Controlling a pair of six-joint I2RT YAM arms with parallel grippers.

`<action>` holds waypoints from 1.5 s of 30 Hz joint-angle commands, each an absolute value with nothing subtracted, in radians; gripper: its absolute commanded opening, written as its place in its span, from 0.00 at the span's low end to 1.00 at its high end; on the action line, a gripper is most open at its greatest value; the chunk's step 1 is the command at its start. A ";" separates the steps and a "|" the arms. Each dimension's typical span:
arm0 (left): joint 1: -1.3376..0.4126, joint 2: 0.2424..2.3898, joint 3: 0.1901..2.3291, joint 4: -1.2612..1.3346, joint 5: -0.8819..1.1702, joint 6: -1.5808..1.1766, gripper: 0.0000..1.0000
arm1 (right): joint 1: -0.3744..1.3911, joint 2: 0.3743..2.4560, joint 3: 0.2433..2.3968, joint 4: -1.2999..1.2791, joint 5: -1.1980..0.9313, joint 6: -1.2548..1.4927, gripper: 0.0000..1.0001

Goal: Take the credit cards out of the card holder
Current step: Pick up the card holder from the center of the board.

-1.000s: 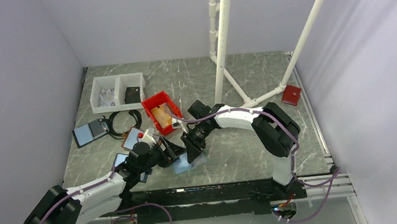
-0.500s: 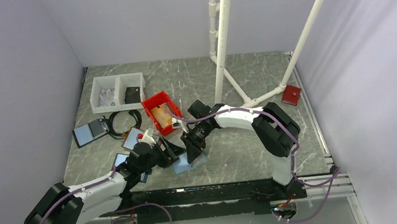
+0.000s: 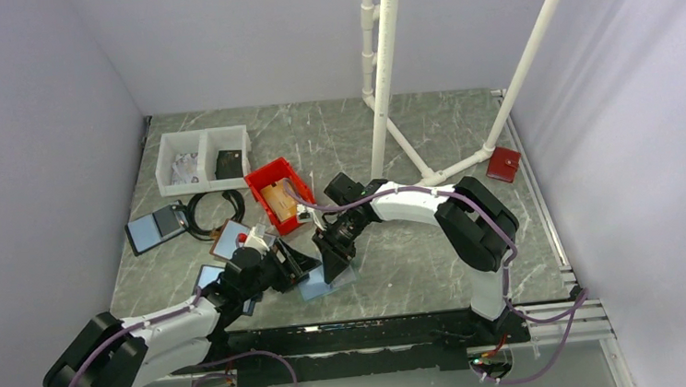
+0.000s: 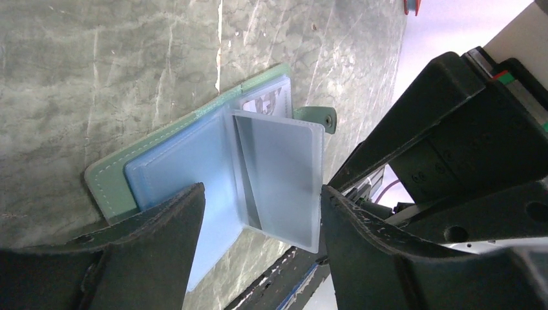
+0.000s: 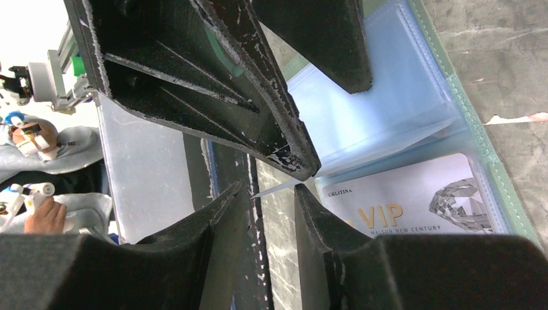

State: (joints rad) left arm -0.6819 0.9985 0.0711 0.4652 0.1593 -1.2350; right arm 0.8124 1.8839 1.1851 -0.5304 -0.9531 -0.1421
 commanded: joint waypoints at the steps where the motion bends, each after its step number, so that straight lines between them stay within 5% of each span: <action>1: -0.676 1.012 0.066 0.517 0.146 -1.241 0.70 | 0.815 1.884 1.228 -0.543 -0.992 -0.170 0.37; 18: -0.672 0.927 0.063 0.463 0.143 -1.241 0.71 | 0.845 1.899 1.235 -0.560 -1.018 -0.189 0.35; 30: -0.670 0.917 0.051 0.414 0.125 -1.234 0.55 | 0.841 1.860 1.258 -0.605 -0.966 -0.249 0.34; 38: -0.661 0.897 0.039 0.381 0.114 -1.210 0.25 | 0.820 1.845 1.259 -0.617 -0.960 -0.266 0.34; 41: -0.655 0.897 0.023 0.414 0.130 -1.168 0.00 | 0.818 1.840 1.260 -0.626 -0.952 -0.278 0.34; 45: -0.652 0.870 0.003 0.484 0.177 -1.064 0.00 | 0.806 1.823 1.265 -0.637 -0.950 -0.293 0.34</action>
